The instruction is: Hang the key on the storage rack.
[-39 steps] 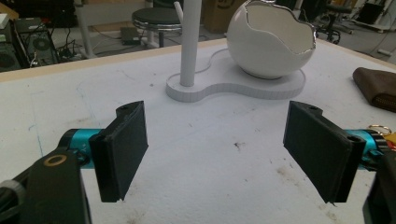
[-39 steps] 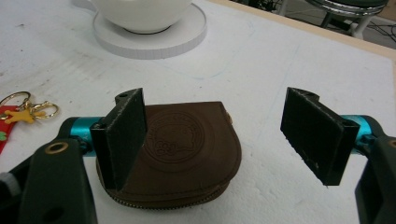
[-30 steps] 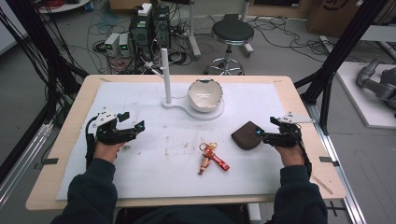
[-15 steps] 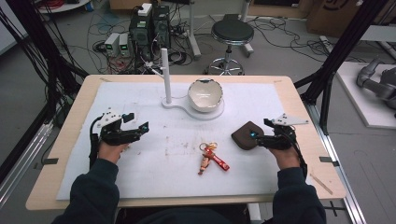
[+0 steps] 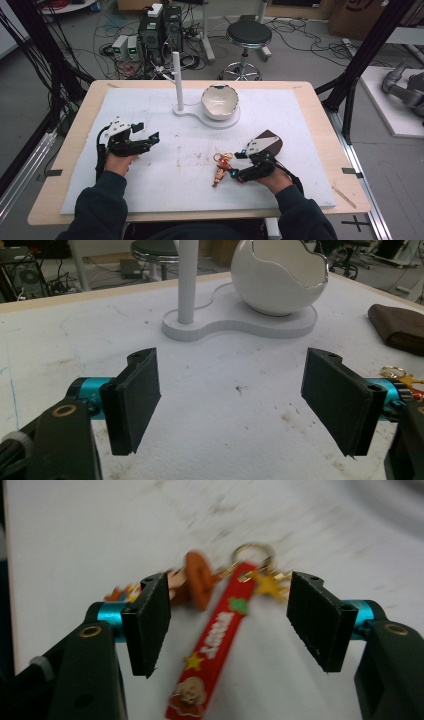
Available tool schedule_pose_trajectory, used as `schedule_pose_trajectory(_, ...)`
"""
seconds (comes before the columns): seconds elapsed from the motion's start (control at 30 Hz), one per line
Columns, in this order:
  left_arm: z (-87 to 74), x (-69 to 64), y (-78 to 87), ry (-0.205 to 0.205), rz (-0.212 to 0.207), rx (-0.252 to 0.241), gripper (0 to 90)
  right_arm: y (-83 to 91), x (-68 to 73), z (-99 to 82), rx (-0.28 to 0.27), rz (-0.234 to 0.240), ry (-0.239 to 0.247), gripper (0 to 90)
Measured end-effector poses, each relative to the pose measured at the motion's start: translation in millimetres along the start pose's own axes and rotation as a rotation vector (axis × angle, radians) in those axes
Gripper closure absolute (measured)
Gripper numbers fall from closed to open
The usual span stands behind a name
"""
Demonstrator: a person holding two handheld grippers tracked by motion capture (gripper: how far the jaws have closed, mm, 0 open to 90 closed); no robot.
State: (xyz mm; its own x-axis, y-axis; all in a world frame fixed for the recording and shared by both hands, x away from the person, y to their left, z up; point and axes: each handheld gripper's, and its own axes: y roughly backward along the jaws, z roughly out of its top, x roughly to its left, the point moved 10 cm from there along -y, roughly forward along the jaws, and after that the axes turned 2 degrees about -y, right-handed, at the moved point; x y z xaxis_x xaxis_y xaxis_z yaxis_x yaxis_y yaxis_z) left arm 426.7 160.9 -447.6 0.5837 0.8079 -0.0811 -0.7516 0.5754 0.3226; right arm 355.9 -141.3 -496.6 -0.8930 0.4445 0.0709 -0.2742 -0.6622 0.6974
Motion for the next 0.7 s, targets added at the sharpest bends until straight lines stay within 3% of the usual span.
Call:
schedule_pose_trajectory(0.03,0.0,-0.4,0.0,0.003,-0.001,0.000,23.4,-6.3,2.4,-8.0,0.062,0.001,0.010,38.5)
schedule_pose_trajectory(0.07,-0.1,0.0,0.3,0.001,0.001,0.001,23.4,-6.3,2.4,-8.0,0.062,0.001,0.010,38.5)
schedule_pose_trajectory(0.1,-0.1,0.4,0.5,0.001,0.001,0.001,23.4,-10.1,-0.2,-17.9,0.117,-0.002,0.018,41.7)
schedule_pose_trajectory(0.37,-1.1,1.7,-0.1,0.006,0.005,0.005,23.4,1.0,-22.3,-22.6,0.136,-0.126,-0.010,71.3)
schedule_pose_trajectory(0.4,-1.1,1.8,-0.1,0.006,0.005,0.005,23.5,2.9,-25.7,-23.1,0.139,-0.149,-0.005,71.8)
schedule_pose_trajectory(0.53,-1.5,2.3,-0.3,0.008,0.006,0.007,23.5,3.1,-27.2,-22.9,0.137,-0.157,-0.003,72.0)
schedule_pose_trajectory(0.57,-1.7,2.4,-0.4,0.008,0.006,0.007,23.5,1.4,-25.5,-22.1,0.130,-0.138,0.006,53.1)
schedule_pose_trajectory(0.6,-1.8,2.5,-0.3,0.008,0.006,0.008,23.5,1.4,-25.5,-22.1,0.130,-0.138,0.006,53.1)
schedule_pose_trajectory(0.63,-1.9,2.4,-0.4,0.009,0.005,0.008,23.5,-0.1,-28.5,-23.4,0.136,-0.158,-0.017,45.7)
schedule_pose_trajectory(0.67,-2.0,2.3,-0.5,0.010,0.005,0.008,23.5,-0.1,-28.5,-23.4,0.136,-0.158,-0.017,45.7)
schedule_pose_trajectory(0.7,-2.1,2.4,-0.4,0.008,0.004,0.009,23.6,-0.2,-27.5,-23.9,0.135,-0.128,-0.025,51.4)
